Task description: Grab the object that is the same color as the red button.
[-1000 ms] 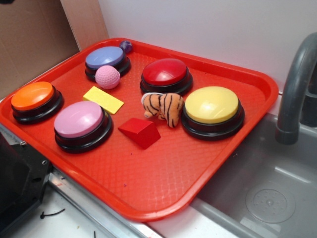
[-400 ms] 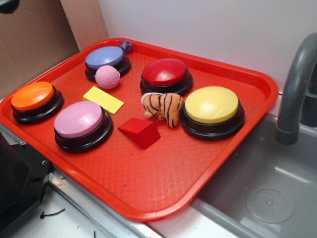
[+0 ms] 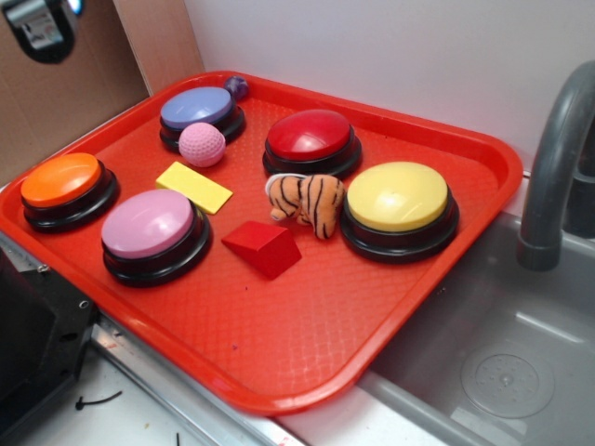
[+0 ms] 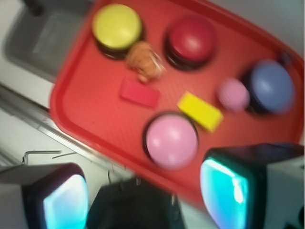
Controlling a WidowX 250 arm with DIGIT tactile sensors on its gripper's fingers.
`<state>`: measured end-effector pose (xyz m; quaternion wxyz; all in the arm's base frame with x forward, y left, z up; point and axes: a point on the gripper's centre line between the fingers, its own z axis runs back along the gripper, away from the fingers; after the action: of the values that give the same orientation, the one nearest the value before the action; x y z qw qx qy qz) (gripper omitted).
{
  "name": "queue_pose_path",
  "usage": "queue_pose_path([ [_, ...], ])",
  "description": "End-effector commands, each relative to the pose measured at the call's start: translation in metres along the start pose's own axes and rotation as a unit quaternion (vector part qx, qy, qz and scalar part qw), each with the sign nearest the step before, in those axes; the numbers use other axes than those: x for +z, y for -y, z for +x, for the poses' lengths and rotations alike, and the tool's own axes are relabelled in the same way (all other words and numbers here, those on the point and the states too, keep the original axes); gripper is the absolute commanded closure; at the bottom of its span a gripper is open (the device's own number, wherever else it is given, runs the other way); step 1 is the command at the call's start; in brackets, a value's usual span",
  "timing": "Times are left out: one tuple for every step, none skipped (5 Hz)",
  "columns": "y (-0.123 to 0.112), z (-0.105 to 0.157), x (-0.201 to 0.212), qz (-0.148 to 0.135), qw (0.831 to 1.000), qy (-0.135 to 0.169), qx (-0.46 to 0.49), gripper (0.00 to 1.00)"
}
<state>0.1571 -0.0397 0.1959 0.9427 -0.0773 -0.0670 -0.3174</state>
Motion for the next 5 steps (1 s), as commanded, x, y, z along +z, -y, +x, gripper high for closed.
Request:
queue_pose_path([
  [0.006,0.024,-0.034,0.01,0.965,0.067,-0.252,0.0],
  [0.014,0.024,-0.056,0.005,0.928,0.065,-0.367,0.0],
  [0.016,0.026,-0.076,-0.012,0.919,0.066,-0.389,0.0],
  [0.013,0.03,-0.11,-0.036,0.918,0.051,-0.392,0.0],
  [0.01,0.035,-0.127,-0.036,0.917,0.043,-0.395,0.0],
])
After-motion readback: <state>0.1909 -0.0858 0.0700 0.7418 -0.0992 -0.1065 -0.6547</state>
